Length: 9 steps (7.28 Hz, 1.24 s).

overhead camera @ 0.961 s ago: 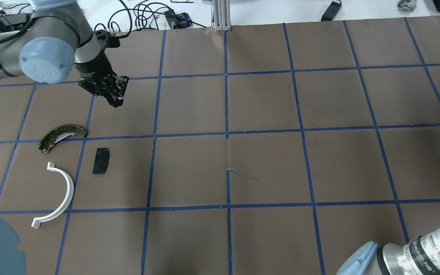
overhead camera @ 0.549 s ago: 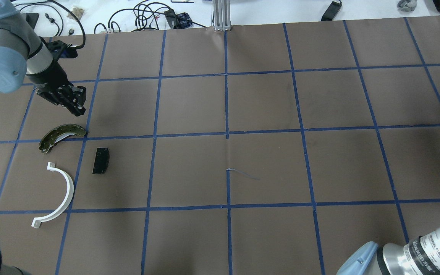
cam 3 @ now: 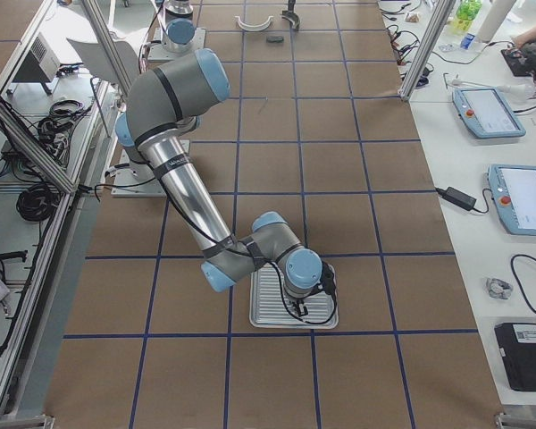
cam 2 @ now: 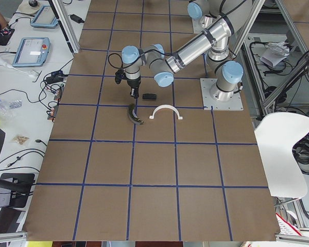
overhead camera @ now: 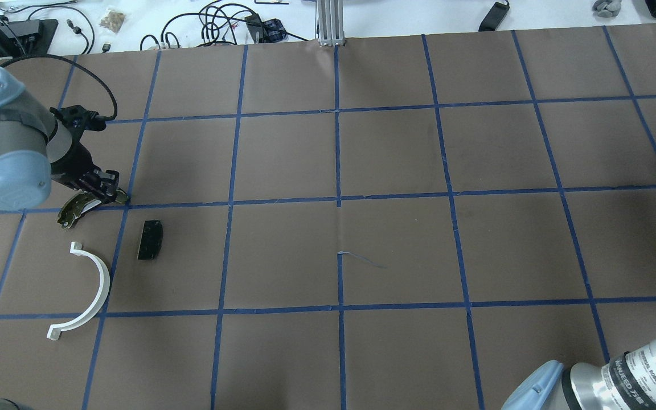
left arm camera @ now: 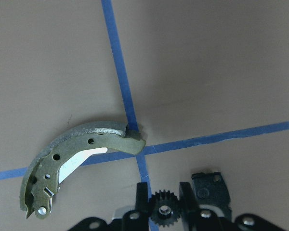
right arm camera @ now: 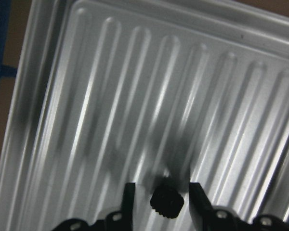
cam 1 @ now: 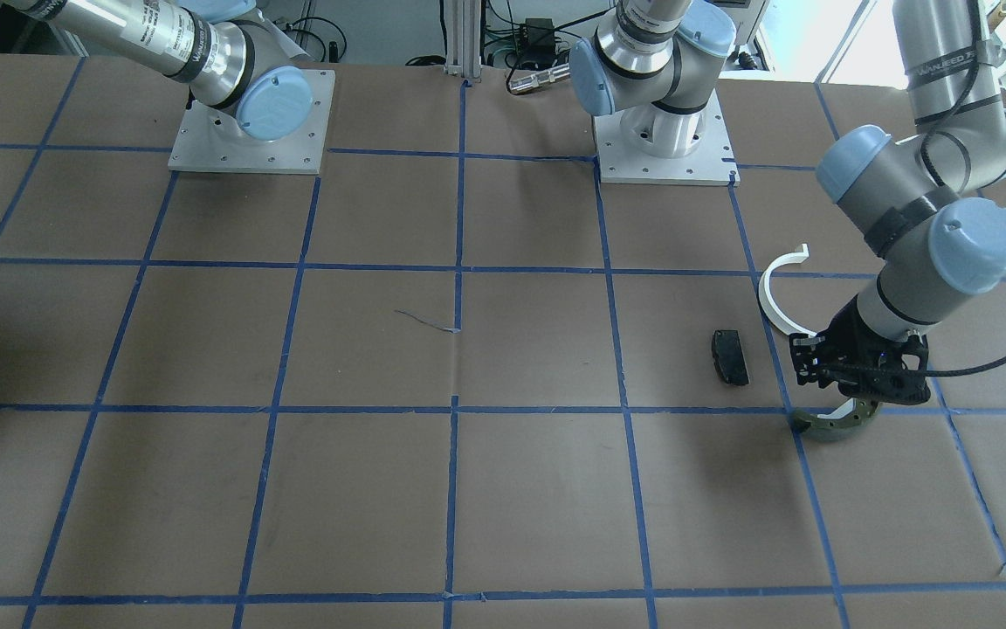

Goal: Place bearing gear from tray to pile

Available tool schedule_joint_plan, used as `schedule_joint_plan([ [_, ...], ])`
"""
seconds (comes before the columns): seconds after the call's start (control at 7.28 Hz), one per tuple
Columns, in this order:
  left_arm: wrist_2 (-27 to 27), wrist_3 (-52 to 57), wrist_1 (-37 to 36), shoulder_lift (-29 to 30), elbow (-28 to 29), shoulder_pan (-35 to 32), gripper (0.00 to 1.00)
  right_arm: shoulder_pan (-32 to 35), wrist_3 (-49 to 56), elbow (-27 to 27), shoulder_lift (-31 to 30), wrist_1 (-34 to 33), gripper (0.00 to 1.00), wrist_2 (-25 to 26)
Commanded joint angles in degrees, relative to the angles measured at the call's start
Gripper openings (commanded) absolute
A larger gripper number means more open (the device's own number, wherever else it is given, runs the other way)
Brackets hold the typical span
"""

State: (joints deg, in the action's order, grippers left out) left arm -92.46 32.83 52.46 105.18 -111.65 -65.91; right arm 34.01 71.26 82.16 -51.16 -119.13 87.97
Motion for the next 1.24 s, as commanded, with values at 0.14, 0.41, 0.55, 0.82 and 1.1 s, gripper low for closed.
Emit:
schedule_joint_plan([
  [0.14,0.61,1.62,-5.53,0.02,-7.87,4.73,0.0,0.0,0.02,0.02,0.27,-0.05,0.35,0.1],
  [0.41,2.18,1.71,-5.45,0.55,-8.06,4.3,0.0,0.0,-0.07,0.1,0.36,-0.05,0.21,1.23],
  [0.55,3.5,1.71,-4.57,0.38,-8.23,4.03,0.0,0.0,-0.42,0.02,0.27,0.04,0.15,1.5],
  [0.82,3.25,1.36,-5.26,0.64,-9.81,3.86,0.0,0.17,-0.95,-0.07,-0.26,0.48,0.11,1.5],
  [1.1,2.81,1.62,-5.62,0.9,-9.2,3.94,0.21,1.39,-1.3,-0.16,-1.3,0.65,0.08,1.68],
])
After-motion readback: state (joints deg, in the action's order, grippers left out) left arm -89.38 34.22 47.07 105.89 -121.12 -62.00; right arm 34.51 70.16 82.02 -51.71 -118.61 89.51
